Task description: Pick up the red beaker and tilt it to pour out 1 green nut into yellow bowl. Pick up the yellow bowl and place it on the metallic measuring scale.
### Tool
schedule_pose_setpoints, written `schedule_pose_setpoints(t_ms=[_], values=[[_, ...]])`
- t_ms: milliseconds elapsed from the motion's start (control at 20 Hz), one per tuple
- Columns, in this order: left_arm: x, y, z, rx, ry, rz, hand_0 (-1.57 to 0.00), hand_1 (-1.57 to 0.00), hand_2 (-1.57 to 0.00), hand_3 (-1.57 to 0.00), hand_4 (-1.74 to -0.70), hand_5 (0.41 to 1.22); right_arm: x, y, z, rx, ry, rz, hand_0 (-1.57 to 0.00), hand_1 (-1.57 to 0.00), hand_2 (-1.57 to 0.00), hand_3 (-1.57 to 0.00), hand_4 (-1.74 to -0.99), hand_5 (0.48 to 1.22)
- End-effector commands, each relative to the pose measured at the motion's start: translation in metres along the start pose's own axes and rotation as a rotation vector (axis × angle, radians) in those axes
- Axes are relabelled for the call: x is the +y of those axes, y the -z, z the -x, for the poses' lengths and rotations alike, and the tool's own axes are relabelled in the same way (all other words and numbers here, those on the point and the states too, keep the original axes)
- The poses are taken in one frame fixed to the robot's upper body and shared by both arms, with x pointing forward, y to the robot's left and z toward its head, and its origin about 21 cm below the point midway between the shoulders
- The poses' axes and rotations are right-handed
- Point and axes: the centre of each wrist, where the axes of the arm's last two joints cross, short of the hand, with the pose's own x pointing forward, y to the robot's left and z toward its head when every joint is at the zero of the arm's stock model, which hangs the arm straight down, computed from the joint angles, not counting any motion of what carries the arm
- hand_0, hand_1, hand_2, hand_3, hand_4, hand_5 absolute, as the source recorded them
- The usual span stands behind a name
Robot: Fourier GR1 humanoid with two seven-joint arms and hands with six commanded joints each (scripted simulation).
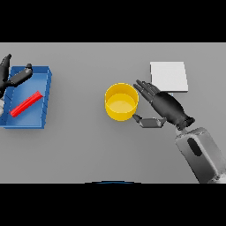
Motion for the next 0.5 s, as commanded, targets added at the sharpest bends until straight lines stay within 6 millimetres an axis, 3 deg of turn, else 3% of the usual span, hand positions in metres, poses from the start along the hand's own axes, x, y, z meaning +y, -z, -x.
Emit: schedule_pose_setpoints(t_ms=[0,450], values=[[0.003,0.0,0.001,-0.003,0.001,0.001,0.0,0.0,0.0,0.0,-0.79,0.716,-0.003,0.006,-0.002,-0.019,-0.051,-0.034,0.0,0.0,0.0,0.0,-1.276,0.666],[-0.001,-0.001,-0.002,-0.013,0.011,0.005,0.0,0.0,0.0,0.0,-0.8,0.717,-0.005,0.048,-0.009,-0.137,-0.22,-0.282,0.0,0.0,0.0,0.0,-1.269,0.683]])
